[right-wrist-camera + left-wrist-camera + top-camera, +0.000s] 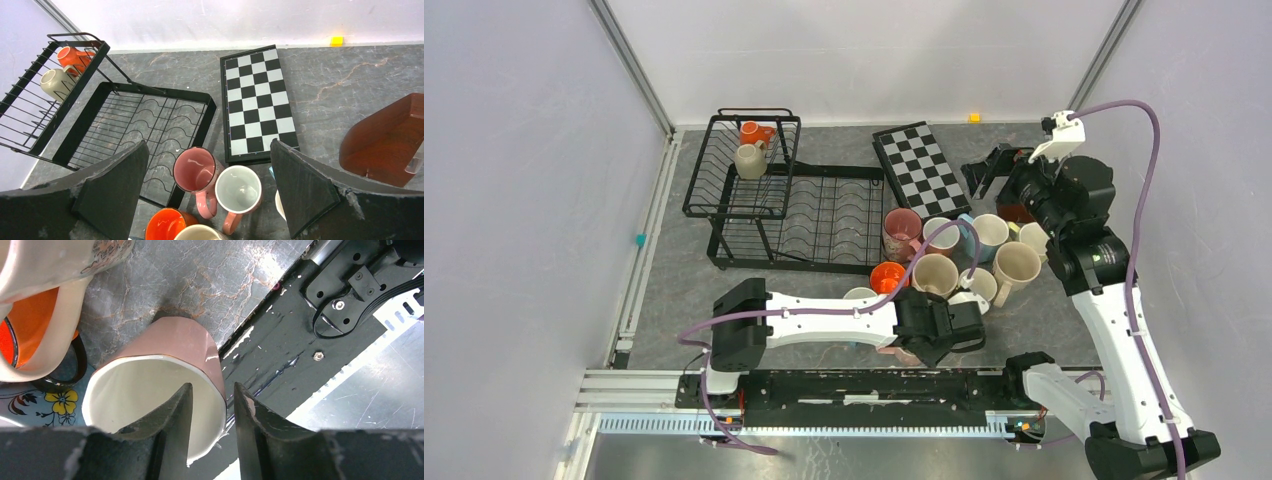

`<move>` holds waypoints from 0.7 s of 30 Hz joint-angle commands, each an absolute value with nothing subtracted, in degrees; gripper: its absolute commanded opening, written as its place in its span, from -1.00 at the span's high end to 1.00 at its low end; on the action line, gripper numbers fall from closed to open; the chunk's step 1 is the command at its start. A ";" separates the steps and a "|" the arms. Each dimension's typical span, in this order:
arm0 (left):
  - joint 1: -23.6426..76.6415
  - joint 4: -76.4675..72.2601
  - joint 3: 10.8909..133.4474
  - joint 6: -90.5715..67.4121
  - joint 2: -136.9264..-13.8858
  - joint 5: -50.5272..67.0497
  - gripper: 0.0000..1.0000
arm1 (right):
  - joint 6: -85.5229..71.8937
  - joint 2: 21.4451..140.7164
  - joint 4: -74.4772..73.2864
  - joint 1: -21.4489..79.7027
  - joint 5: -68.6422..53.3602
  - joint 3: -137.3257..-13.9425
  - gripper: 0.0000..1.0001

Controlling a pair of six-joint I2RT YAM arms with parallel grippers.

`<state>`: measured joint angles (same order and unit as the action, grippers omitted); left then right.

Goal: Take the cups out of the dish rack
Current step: Place the cup at the center of the board.

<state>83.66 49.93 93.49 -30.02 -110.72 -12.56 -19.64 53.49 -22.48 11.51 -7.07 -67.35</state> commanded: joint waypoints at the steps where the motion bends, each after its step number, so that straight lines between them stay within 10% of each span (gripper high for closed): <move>1: 83.91 50.43 96.14 -27.07 -106.07 -12.25 0.10 | -18.78 52.55 -21.77 11.36 -7.21 -68.04 -0.96; 21: 82.15 46.27 91.14 -30.92 -86.91 -16.32 -1.00 | -17.54 50.70 -22.94 11.29 -7.37 -64.64 -0.96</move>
<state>83.53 48.84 91.55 -29.67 -91.81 -12.05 -19.00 51.92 -23.27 11.51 -7.07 -65.60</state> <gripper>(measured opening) 0.994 0.979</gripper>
